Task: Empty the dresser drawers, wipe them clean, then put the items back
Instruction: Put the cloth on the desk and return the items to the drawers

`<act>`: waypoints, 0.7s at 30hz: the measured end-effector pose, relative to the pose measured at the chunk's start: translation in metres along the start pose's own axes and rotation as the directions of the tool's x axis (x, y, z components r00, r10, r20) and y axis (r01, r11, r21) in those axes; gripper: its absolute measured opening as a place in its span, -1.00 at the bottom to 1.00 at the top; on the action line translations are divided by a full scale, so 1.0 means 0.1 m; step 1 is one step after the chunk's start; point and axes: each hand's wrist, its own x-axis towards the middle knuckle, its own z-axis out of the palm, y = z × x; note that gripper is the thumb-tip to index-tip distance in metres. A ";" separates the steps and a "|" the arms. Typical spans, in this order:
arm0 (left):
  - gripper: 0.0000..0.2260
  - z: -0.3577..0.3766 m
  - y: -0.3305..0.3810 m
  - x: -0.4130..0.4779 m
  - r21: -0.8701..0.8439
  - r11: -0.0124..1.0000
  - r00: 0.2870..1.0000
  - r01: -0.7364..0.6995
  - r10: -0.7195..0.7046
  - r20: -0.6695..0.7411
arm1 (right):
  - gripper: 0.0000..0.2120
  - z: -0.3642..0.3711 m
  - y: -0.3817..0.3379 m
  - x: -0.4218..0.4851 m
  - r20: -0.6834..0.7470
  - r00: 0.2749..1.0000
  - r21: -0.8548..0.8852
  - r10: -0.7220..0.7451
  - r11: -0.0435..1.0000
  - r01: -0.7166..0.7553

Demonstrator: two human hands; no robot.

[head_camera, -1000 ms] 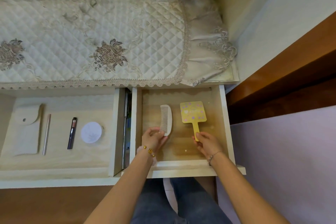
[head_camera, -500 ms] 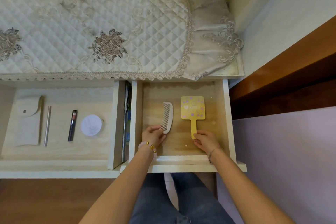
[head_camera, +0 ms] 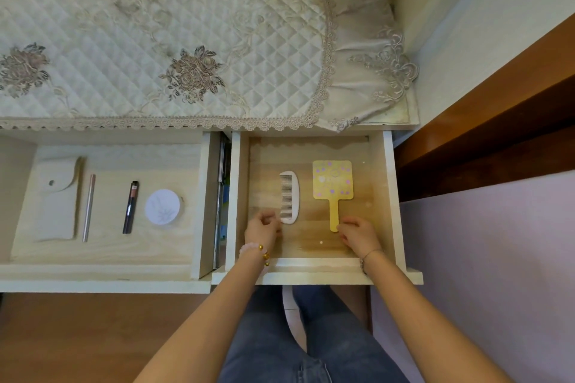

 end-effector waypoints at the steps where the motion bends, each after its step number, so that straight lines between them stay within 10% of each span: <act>1: -0.77 -0.03 0.03 -0.04 0.065 0.997 0.999 -0.044 0.043 0.003 | -0.63 -0.02 -0.04 -0.05 -0.010 0.999 -0.027 -0.035 0.999 0.035; 7: -0.63 -0.26 0.29 -0.31 0.388 0.800 0.887 -0.458 0.438 0.145 | -0.59 -0.10 -0.32 -0.38 -0.022 0.904 -0.306 -0.428 0.863 0.401; 11: -0.59 -0.45 0.48 -0.49 0.640 0.408 0.690 -0.651 0.669 0.275 | -0.51 -0.18 -0.49 -0.57 0.011 0.766 -0.491 -0.643 0.664 0.564; 14: -0.55 -0.55 0.60 -0.58 0.759 0.084 0.505 -0.646 0.793 0.342 | -0.49 -0.24 -0.57 -0.73 0.015 0.655 -0.562 -0.756 0.536 0.630; 21: -0.53 -0.65 0.78 -0.76 0.821 -0.107 0.371 -0.561 0.854 0.365 | -0.53 -0.29 -0.63 -1.03 0.003 0.518 -0.592 -0.855 0.416 0.690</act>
